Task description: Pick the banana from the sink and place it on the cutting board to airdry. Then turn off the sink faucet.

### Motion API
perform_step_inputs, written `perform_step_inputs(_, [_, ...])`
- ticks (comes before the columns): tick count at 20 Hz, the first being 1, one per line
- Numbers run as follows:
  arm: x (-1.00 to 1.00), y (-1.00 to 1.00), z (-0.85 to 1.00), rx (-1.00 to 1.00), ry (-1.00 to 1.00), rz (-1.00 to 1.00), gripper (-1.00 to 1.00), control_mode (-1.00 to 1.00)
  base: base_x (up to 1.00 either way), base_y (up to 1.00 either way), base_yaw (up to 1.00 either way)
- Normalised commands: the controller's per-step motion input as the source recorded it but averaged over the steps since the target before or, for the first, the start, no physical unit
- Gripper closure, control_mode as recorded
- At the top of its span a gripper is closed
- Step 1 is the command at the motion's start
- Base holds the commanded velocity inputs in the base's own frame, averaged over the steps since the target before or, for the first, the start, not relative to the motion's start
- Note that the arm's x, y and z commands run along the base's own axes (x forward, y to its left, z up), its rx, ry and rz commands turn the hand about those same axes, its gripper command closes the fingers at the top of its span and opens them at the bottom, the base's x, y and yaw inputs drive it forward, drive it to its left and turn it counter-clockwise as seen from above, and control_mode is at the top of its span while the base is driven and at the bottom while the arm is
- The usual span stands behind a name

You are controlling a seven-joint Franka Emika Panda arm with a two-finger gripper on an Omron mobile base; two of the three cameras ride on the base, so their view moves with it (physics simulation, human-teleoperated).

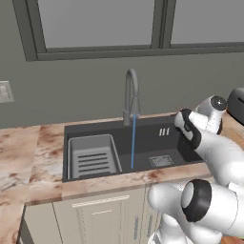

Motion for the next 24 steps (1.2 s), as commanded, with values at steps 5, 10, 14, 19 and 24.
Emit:
perform_step_inputs(5, [-0.8,-0.17,0.36,0.0,-0.03,-0.01,1.0,-1.0,0.0,0.0,0.0])
perform_step_inputs(10, [-0.73,-0.04,-0.04,0.0,-0.14,0.01,1.0,-1.0,0.0,0.0,0.0])
perform_step_inputs(14, [-0.3,-0.15,0.1,0.01,0.0,-0.03,1.0,-1.0,0.0,0.0,0.0])
perform_step_inputs(19, [-0.04,-0.46,0.08,0.0,0.23,-0.16,1.0,-1.0,0.0,0.0,0.0])
perform_step_inputs(24, [0.1,-0.71,0.08,0.0,0.38,-0.22,1.0,-1.0,0.0,0.0,0.0])
